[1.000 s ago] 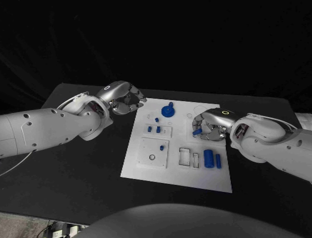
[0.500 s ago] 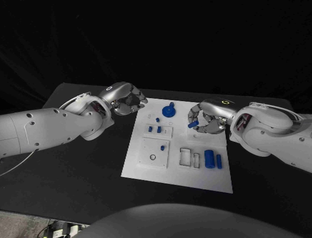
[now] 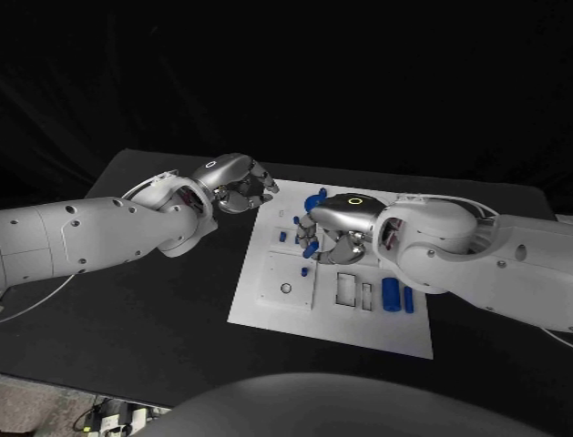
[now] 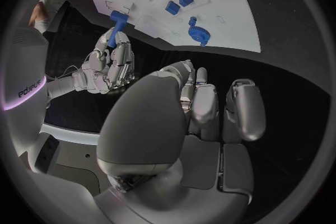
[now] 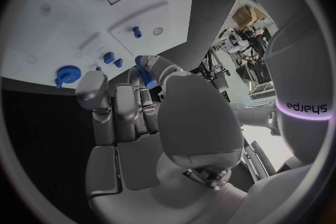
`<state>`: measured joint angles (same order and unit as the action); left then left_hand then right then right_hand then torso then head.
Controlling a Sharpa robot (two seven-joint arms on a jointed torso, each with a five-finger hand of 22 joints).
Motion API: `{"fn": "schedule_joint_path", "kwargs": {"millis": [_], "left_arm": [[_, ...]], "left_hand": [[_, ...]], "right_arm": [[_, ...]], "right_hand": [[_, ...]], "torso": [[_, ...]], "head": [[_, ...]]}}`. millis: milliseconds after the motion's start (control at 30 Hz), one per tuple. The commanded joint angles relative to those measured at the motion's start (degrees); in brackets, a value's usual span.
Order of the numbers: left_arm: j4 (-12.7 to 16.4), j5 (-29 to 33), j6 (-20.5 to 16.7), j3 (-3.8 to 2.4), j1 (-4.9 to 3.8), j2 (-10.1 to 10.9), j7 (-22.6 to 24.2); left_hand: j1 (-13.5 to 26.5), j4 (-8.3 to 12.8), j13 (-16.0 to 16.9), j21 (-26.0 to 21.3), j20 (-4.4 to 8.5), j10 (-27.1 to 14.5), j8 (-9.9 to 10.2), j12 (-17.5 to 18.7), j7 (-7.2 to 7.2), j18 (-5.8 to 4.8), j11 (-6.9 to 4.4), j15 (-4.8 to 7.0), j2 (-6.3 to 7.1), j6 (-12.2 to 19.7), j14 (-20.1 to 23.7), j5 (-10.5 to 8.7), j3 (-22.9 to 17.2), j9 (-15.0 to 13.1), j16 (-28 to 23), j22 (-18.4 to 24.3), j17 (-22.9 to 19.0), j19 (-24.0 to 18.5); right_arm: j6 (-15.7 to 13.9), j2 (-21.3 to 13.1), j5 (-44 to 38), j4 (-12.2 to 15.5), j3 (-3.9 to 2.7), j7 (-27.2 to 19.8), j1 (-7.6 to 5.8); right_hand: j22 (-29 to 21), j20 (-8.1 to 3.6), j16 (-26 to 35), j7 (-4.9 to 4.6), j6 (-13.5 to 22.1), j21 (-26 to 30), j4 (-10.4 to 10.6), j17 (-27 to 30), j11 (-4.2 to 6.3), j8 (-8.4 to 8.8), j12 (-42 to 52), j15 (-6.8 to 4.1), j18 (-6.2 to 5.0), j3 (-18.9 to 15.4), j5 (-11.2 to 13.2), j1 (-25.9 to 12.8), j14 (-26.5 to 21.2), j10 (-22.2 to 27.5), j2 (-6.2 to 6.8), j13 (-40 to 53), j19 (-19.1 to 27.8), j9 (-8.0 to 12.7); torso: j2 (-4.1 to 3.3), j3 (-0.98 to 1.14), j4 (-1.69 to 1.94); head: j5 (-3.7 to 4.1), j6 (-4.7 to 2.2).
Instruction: Assemble the parts on the task board
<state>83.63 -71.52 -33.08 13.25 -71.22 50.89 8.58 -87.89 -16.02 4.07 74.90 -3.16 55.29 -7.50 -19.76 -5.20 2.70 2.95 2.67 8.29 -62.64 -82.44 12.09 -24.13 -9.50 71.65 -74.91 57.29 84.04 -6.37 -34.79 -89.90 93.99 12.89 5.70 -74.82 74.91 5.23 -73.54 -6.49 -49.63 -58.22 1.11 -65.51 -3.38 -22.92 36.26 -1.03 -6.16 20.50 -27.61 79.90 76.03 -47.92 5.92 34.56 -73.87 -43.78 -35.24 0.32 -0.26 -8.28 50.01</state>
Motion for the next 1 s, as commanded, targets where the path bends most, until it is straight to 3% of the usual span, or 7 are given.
{"fn": "schedule_joint_path", "kwargs": {"millis": [33,267,467,833,1000], "left_arm": [[0.2,0.2,0.8,-0.04,0.09,0.2,-0.7],[0.6,-0.6,0.3,-0.04,0.11,0.8,-0.6],[0.8,-0.8,0.3,-0.04,0.11,1.2,-0.8],[0.6,-0.9,0.3,-0.04,0.12,0.8,-0.6],[0.5,-0.9,0.2,-0.04,0.12,0.8,-0.5]], "left_hand": [[-0.5,-0.1,0.0,-0.3,-0.49,0.0,-0.1,-0.2,-0.3,0.4,0.09,-0.1,0.11,0.1,0.2,0.3,-0.2,-0.1,-0.3,-11.0,-0.2,0.0],[-0.6,-0.1,-0.1,-0.3,-0.5,0.0,-0.1,-0.2,-0.31,0.4,0.11,-0.11,0.08,0.1,0.3,0.32,-0.2,-0.1,-0.3,-11.0,-0.1,0.0],[-0.6,-0.1,-0.1,-0.3,-0.5,0.0,-0.1,-0.2,-0.31,0.4,0.11,-0.11,0.08,0.1,0.3,0.32,-0.2,-0.1,-0.3,-11.0,-0.1,0.0],[-0.6,-0.2,-0.1,-0.2,-0.51,0.0,-0.1,-0.2,-0.32,0.39,0.11,-0.13,0.08,0.1,0.3,0.33,-0.2,-0.1,-0.3,-11.0,-0.1,0.0],[-0.6,-0.2,-0.1,-0.2,-0.51,0.0,-0.1,-0.2,-0.32,0.39,0.11,-0.13,0.08,0.1,0.3,0.33,-0.2,-0.1,-0.3,-11.0,-0.1,0.0]], "right_arm": [[4.1,1.8,-3.5,-0.6,-0.03,1.4,0.1],[5.8,5.7,-4.4,-2.5,-0.05,1.6,1.55],[6.2,7.4,-7.2,-3.1,-0.06,1.8,2.93],[5.5,7.8,-10.4,-2.5,-0.06,1.9,4.23],[4.5,7.9,-11.0,-2.6,-0.06,1.8,5.57]], "right_hand": [[6.8,0.04,0.2,-0.05,0.3,0.3,0.0,0.1,0.01,0.35,-0.3,0.19,-0.13,0.4,0.1,-0.4,-0.3,-0.5,0.35,-0.1,0.3,0.1],[6.7,0.04,0.3,-0.02,0.3,0.5,-0.1,0.2,0.02,0.62,-0.5,0.12,-0.19,0.6,0.0,-0.4,-0.4,-0.6,0.4,-0.2,0.4,0.3],[6.7,0.04,0.4,-0.01,0.2,0.7,-0.1,0.3,0.01,0.73,-0.7,0.1,-0.24,0.6,0.0,-0.5,-0.5,-0.6,0.47,-0.3,0.6,0.3],[6.7,0.01,0.4,0.1,0.2,0.7,-0.2,0.3,0.13,1.06,-0.9,0.13,-0.26,0.8,-0.1,-0.5,-0.5,-0.7,0.55,-0.4,0.6,0.5],[6.7,0.01,0.3,0.12,0.1,0.7,-0.3,0.2,0.14,1.24,-1.0,0.08,-0.25,0.9,-0.3,-0.5,-0.4,-0.8,0.61,-0.5,0.6,0.6]], "torso": [[-0.11,-0.01,0.1],[-0.1,-0.08,0.01],[-0.13,-0.03,-0.06],[0.07,-0.16,-0.11],[-0.05,-0.04,-0.05]], "head": [[-0.25,-0.01],[-0.23,-0.01],[-0.96,-0.01],[-0.38,-0.01],[-0.58,-0.01]]}}
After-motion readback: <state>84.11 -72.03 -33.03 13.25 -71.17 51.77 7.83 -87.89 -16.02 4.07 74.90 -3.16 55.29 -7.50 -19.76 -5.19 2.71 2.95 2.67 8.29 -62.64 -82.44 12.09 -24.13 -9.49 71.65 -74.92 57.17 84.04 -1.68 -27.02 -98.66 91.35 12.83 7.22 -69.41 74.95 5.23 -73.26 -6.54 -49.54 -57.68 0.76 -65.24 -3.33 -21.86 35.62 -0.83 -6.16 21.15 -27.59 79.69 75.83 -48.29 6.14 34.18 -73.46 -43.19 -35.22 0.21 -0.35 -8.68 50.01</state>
